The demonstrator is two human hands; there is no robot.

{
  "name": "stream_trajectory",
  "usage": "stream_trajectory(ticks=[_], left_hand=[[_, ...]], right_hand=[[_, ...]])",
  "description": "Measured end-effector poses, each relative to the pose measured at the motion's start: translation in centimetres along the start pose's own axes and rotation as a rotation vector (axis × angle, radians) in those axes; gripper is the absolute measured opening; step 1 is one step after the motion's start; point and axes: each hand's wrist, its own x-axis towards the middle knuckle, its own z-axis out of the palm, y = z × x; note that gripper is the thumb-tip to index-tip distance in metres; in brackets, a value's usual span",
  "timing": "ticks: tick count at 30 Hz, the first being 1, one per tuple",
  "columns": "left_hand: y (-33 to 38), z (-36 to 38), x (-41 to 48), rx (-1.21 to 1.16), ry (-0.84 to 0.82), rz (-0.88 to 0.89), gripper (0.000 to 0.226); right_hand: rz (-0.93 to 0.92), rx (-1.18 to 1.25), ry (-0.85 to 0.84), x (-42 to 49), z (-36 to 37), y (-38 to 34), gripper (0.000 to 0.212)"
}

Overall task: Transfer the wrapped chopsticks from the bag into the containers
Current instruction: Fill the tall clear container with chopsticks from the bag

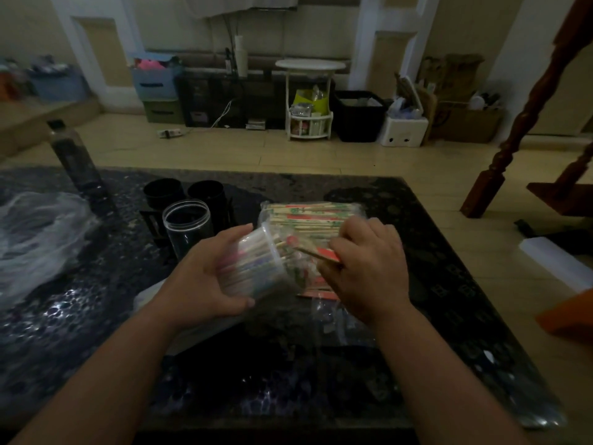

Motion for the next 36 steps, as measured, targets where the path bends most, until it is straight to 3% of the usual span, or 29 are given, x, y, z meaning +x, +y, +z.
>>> stream_trajectory(ticks=[6,9,13,18,23,29,33,36], left_hand=[[0.3,-0.2,-0.1,0.050,-0.040,-0.023,0.097],[0.5,-0.2,0.0,0.038,-0.047,-0.033,0.096],[0.4,0.0,0.0,0.044,-0.069,-0.049,0.099],[0.2,0.2,-0.1,0.080,-0.078,-0.061,0.101],[0.4,0.1,-0.2,0.088,-0.094,-0.054,0.102],[0.3,-0.5,-0.3,0.062,-0.096,-0.062,0.103],[0.4,-0.4,-0.2,0.057,-0.131,-0.068,0.105],[0.5,-0.2,-0.2,0.061,-0.149,-0.065,0.105]], right_hand=[[0.190,0.248,0.099,0.0,1.2,-0.1,0.017],[0.357,0.556,0.131,0.5,1.3,-0.5,0.024],[0.569,0.914,0.273,1.3,0.8,-1.4,0.018],[0.804,1.165,0.239,1.7,-0.2,-2.4,0.032],[0.912,1.246,0.218,1.9,0.0,-2.6,0.033],[1.142,1.498,-0.035,2.0,0.7,-1.7,0.021],[1.226,1.502,0.132,2.2,0.9,-1.6,0.022],[1.178,1.455,0.104,2.3,1.2,-1.9,0.025]])
